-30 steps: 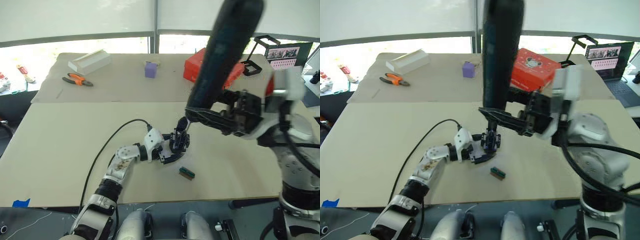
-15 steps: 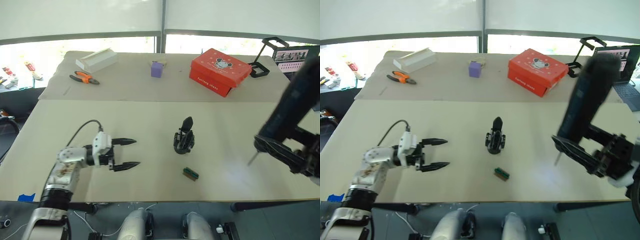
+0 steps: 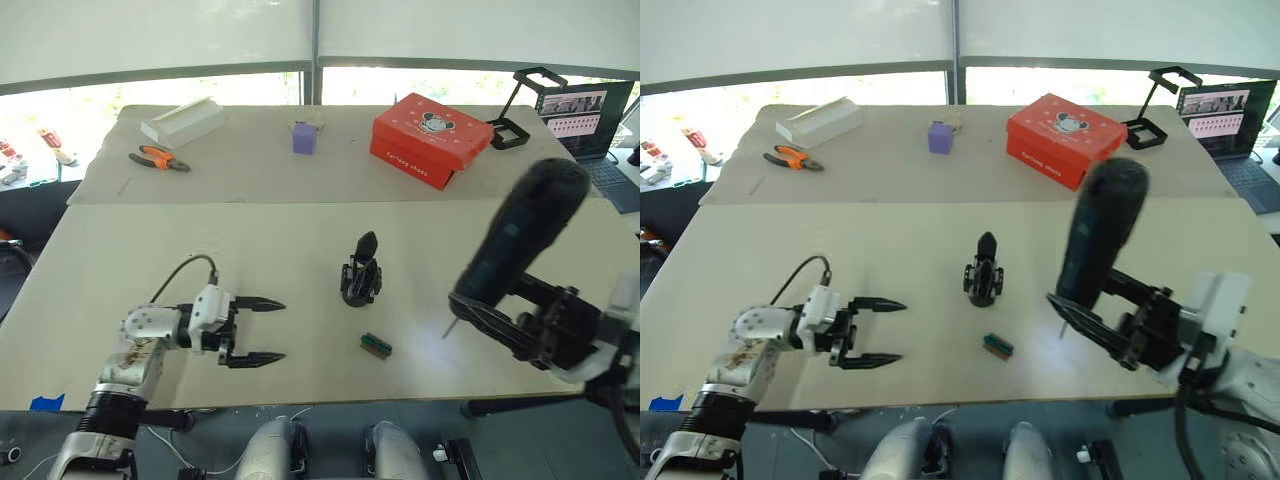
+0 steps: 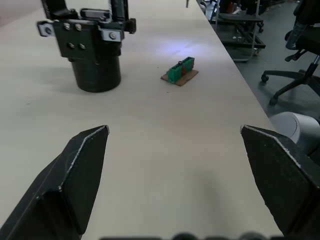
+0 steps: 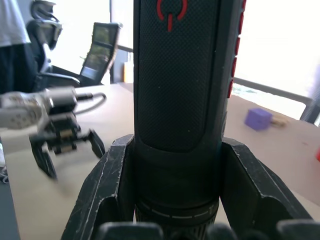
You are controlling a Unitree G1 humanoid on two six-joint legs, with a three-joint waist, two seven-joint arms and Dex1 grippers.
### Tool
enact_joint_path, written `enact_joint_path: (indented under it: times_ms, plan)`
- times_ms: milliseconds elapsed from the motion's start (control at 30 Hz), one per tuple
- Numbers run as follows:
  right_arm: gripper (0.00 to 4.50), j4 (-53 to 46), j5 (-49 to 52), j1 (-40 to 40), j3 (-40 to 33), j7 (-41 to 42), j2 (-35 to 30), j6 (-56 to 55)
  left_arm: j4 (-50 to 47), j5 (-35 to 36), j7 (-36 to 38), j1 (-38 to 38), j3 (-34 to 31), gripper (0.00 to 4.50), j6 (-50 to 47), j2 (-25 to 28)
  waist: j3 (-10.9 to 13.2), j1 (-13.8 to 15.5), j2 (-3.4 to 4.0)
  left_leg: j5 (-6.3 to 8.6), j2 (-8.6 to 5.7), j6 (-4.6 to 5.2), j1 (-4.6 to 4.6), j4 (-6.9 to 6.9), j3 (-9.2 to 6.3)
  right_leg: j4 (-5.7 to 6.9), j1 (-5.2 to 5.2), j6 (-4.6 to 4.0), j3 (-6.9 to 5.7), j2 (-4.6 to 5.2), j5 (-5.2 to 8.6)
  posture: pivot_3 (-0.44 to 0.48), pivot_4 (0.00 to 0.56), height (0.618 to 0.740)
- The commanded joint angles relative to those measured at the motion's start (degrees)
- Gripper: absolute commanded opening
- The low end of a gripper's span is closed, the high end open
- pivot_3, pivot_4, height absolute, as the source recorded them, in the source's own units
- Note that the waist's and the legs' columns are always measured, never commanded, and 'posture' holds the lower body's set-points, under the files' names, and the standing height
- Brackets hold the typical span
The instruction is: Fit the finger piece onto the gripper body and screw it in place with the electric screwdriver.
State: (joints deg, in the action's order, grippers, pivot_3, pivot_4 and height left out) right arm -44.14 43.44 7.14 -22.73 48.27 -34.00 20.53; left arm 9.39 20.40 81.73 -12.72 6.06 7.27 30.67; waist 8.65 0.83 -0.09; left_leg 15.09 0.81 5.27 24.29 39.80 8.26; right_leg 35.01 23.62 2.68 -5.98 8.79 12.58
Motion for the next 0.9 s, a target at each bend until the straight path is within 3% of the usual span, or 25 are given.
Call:
enact_joint_path:
  times_ms: [33, 333, 900]
  plan:
    - [1.91, -0.6, -1.5, -4.6, 6.7, -1.9, 1.4, -1.6, -1.8, -4.5, -4.8, 0.0, 4.2, 4.46, 1.8, -3.6, 0.0, 0.1, -0.02, -0.01, 0.0, 0.01, 0.0, 0.01, -0.01, -0.01, 0.0, 0.0, -0.01, -0.01, 0.0, 0.0, 0.15, 0.74]
    - [1.91, 2.3, -6.5, -7.1, 14.5, -1.6, 4.5, -5.4, -1.6, -10.6, -13.9, -2.8, 11.1, 4.46, -2.6, -11.7, 0.0, 1.4, -0.02, -0.11, -0.02, 0.35, 0.0, 0.12, -0.02, -0.02, -0.07, 0.07, -0.01, 0.04, -0.05, 0.0, 0.15, 0.74]
    - [1.91, 4.8, -7.8, -4.6, 15.1, 0.0, 4.5, -8.8, -7.1, -11.1, -17.0, -9.1, 16.5, 4.46, -15.5, -14.6, 0.0, 1.2, -0.03, -0.11, -0.02, 0.45, 0.02, 0.18, -0.03, 0.0, -0.33, 0.09, -0.01, -0.02, -0.06, 0.0, 0.15, 0.74]
